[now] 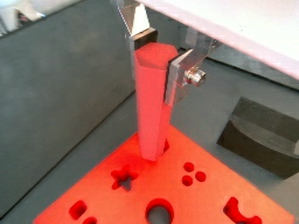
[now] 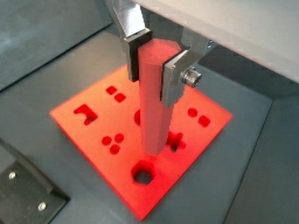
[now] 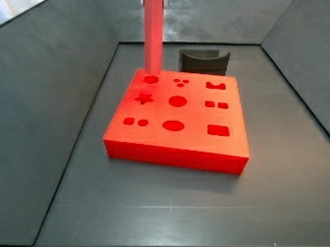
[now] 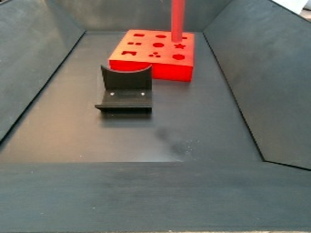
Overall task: Pick up the hexagon object. Move up. Move to above the board. Insert the hexagon object.
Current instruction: Insert the hexagon object.
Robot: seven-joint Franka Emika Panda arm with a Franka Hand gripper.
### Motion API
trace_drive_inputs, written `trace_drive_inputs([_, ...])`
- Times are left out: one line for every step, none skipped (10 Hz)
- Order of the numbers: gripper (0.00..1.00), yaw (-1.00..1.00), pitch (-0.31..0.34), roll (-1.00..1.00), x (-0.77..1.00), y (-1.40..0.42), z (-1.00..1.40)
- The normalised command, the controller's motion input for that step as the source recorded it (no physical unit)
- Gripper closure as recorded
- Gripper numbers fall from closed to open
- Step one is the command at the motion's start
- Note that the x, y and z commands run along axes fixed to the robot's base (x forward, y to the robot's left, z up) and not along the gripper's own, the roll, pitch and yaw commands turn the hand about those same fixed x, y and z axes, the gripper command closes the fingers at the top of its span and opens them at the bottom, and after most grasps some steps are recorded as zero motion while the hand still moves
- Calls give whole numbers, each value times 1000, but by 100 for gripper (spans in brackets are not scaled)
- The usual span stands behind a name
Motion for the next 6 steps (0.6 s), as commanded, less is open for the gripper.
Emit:
trace_drive_inputs([100,-366,-220,-244,-60,326,-206])
trace_drive_inputs([100,-383,-241,-239,-60,294,-9])
trace_drive_inputs([100,-400,-224,-211,-89,283,0])
trace_drive_inputs([100,-309,-160,-129,-134,326,-40])
trace_drive_inputs([100,0,-13,0,-14,54,-123])
trace_drive_inputs([100,80,0,97,0,0,-274])
